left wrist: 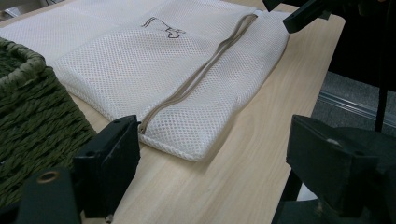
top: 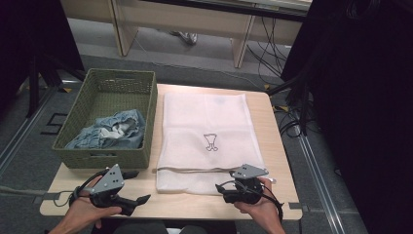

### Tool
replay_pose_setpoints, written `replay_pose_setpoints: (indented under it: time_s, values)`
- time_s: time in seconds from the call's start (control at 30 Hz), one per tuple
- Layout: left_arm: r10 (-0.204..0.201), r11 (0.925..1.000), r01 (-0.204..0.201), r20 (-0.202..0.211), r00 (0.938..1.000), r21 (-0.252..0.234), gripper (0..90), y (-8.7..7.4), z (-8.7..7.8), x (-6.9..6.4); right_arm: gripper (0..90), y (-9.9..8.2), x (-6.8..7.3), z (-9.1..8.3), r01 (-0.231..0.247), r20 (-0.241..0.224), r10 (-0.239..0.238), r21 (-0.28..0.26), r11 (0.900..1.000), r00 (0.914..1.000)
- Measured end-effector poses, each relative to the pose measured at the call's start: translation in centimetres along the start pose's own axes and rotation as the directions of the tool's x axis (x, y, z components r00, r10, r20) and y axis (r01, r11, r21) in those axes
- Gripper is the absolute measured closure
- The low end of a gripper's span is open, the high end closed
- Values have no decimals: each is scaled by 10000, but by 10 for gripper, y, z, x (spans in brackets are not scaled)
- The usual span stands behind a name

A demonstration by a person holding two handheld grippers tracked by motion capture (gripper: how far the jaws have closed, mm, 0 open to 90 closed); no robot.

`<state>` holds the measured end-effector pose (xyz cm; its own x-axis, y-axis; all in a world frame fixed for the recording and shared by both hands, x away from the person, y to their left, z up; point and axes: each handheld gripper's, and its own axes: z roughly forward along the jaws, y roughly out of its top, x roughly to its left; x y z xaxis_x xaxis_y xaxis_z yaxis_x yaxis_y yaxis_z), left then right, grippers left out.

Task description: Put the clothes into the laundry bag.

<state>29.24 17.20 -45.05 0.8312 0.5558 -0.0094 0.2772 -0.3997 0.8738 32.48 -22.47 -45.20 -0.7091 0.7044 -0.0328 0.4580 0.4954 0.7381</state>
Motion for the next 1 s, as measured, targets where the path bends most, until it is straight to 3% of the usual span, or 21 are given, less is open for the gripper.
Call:
replay_pose_setpoints:
  time_s: [0.17,0.3,0.4,0.6,0.77,0.87,0.9,0.93,0.97,1.0]
  values:
    - [-240,9997,241,-50,9997,65,167,-1,1,-2,317,0,0,1,-18,-19,18,1,10000,10000]
    - [-98,9999,98,-26,9999,91,167,0,1,-1,317,0,0,1,91,-47,-90,56,9999,9999]
    - [46,9998,-45,-55,10000,182,167,0,1,0,324,1,-1,2,229,79,-230,45,9997,9997]
    - [-344,9993,345,-124,9993,157,166,-1,2,0,308,3,-5,3,32,544,-40,143,9999,9985]
    - [-310,9992,313,-144,9994,239,165,-1,3,0,260,14,-15,6,591,868,-589,5,9983,9945]
    - [-281,9994,283,-89,9996,223,166,-1,3,-1,304,18,-21,10,1007,902,-1013,106,9949,9908]
    - [-251,9993,253,-76,9997,268,166,-1,4,0,361,22,-27,17,1409,1021,-1430,279,9896,9844]
    - [-256,9994,257,-52,9997,245,166,-1,4,0,361,22,-27,17,1409,1021,-1430,279,9896,9844]
    - [-106,9997,107,-44,9999,238,166,0,4,1,458,26,-34,24,1755,922,-1788,428,9835,9796]
    - [-106,9997,107,-44,9999,238,166,0,4,1,470,27,-36,27,1714,923,-1761,566,9836,9800]
